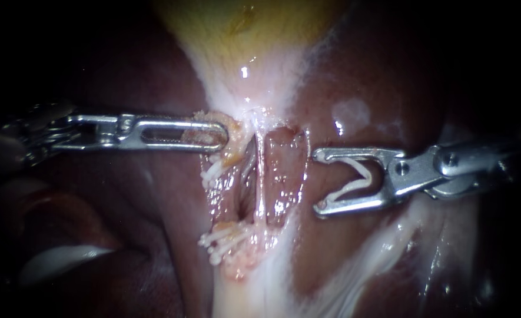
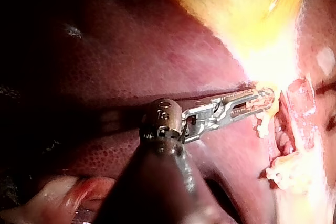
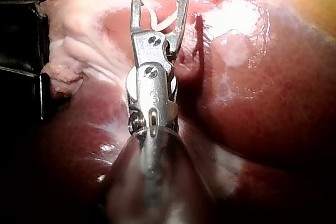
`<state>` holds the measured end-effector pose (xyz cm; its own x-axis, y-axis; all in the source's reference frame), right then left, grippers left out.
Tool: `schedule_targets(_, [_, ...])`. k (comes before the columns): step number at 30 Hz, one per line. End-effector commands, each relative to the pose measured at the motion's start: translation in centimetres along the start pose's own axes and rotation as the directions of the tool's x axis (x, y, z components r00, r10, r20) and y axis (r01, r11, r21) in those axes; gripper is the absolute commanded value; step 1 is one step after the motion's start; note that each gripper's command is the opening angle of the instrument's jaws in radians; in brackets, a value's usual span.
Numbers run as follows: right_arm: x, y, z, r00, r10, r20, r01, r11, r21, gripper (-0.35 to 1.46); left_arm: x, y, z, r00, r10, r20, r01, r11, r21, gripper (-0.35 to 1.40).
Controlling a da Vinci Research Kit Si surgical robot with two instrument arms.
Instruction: Clipping first clip right tube
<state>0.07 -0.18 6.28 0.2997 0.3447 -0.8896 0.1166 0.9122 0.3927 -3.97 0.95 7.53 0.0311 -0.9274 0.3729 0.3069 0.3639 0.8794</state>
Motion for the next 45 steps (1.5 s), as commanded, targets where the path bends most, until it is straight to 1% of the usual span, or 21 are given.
schedule_targets(1, [0.0, 0.0, 0.0, 1.0, 0.0, 0.0, 0.0, 1.0, 0.0, 0.5, -0.01, -0.01, -0.01, 1.0, -0.001, -0.002, 0.001, 1.0, 0.004, -0.35])
schedule_targets(5, [0.0, 0.0, 0.0, 1.0, 0.0, -0.001, 0.0, 1.0, 0.003, 0.5, -0.06, -0.05, -0.14, 1.0, -0.004, -0.006, 0.005, 1.0, 0.009, -0.35])
schedule_targets(10, [0.01, 0.0, 0.01, 1.0, 0.0, -0.001, 0.0, 1.0, 0.003, 0.5, -0.17, -0.18, -0.43, 0.9998, -0.013, -0.018, 0.014, 1.0, 0.022, -0.35])
schedule_targets(15, [0.01, -0.01, 0.01, 1.0, 0.0, -0.002, 0.0, 1.0, 0.006, 0.5, -0.32, -0.37, -0.68, 0.9994, -0.034, 0.005, 0.034, 0.999, 0.03, -0.35])
schedule_targets(19, [0.01, -0.01, 0.03, 1.0, 0.0, -0.003, 0.0, 1.0, 0.008, 0.5, -0.42, -0.51, -0.86, 0.9994, -0.027, 0.022, 0.026, 0.999, 0.031, -0.35])
schedule_targets(22, [0.01, -0.01, 0.05, 1.0, 0.0, -0.003, 0.0, 1.0, 0.007, 0.5, -0.46, -0.56, -0.93, 0.9992, -0.026, 0.031, 0.025, 0.999, 0.031, -0.35])
schedule_targets(28, [0.0, -0.01, 0.12, 1.0, -0.008, -0.004, 0.008, 1.0, 0.009, 0.5, -0.45, -0.54, -0.96, 0.9991, -0.026, 0.033, 0.025, 0.999, 0.028, -0.35])
schedule_targets(30, [-0.02, -0.01, 0.17, 1.0, 0.009, -0.004, -0.009, 1.0, 0.009, 0.5, -0.44, -0.53, -0.95, 0.9991, -0.025, 0.033, 0.024, 0.999, 0.027, -0.35])
schedule_targets(35, [-0.15, 0.03, 0.44, 0.997, 0.072, -0.007, -0.072, 0.997, 0.005, 0.5, -0.43, -0.52, -0.95, 0.9991, -0.025, 0.033, 0.024, 0.999, 0.027, -0.35])
schedule_targets(41, [-0.35, 0.1, 0.85, 0.987, 0.161, -0.011, -0.161, 0.987, 0.009, 0.49, -0.43, -0.52, -0.95, 0.9991, -0.024, 0.034, 0.023, 0.999, 0.026, -0.35])
schedule_targets(45, [-0.47, 0.15, 1.09, 0.981, 0.194, -0.012, -0.194, 0.981, 0.008, 0.49, -0.42, -0.52, -0.95, 0.9991, -0.024, 0.034, 0.023, 0.999, 0.026, -0.35])
